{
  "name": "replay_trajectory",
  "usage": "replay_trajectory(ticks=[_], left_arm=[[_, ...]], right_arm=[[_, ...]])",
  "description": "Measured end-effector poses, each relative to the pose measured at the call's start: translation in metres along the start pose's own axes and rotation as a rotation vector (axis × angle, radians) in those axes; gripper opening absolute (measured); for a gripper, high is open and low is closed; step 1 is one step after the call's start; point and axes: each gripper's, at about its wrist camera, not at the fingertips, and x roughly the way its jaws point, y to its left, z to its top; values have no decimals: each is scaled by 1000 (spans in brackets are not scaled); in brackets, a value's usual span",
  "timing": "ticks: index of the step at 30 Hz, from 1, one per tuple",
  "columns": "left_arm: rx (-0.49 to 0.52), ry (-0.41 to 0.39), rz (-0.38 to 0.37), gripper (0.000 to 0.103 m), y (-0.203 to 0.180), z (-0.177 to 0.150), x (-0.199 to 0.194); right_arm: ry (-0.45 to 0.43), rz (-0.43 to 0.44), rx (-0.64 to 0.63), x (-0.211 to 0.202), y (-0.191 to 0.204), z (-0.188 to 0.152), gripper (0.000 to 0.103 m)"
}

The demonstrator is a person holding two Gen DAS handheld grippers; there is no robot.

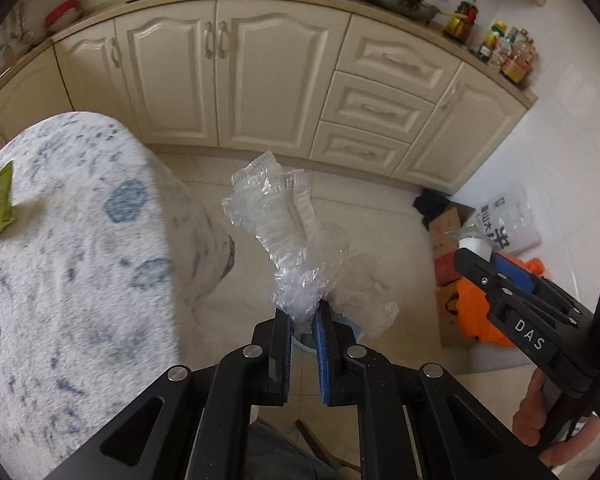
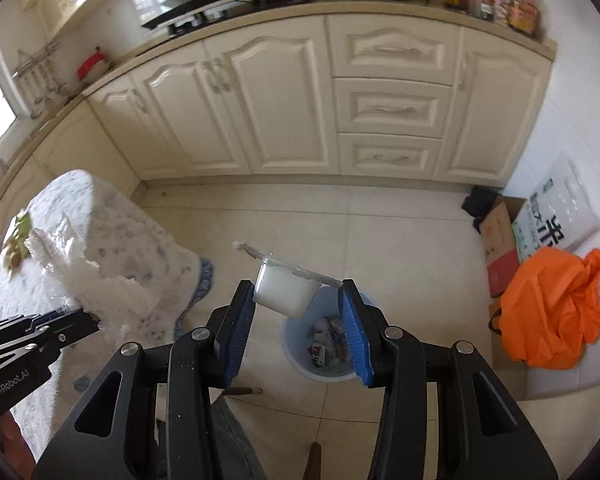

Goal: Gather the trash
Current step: 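Carry the white cup and plastic wrap over the blue bin with both grippers, then open both grippers to drop the cup and plastic wrap into the bin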

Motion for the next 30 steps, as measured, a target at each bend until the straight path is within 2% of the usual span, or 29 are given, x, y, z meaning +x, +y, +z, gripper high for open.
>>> replay_trajectory(ticks=[7,9,12,13,14,15,24,26,30], left_arm=[[72,100,-28,8,-32,40,71],[101,121,-14,11,-40,50,89],[167,155,32,29,-56,59,112],[172,172,39,40,-59,62,121],[167,182,37,45,-58,65,127],[160,187,33,46,-58,69,133],[99,194,58,53,-45,64,139],[99,192,60,58,-41,60,137],[80,192,83,58,-32,53,134]], right_arm=[[52,-41,96,21,-47,-5,44],[77,-58,118,28,-58,-7,44],[105,-63,137,36,-68,-8,44],[108,-67,141,38,-70,-9,44],[110,-74,145,40,-71,-10,44],[112,-80,150,42,-72,-10,44],[171,-49,115,68,-53,-14,44],[179,-40,101,71,-44,-13,44],[181,-45,76,72,-30,-11,44]])
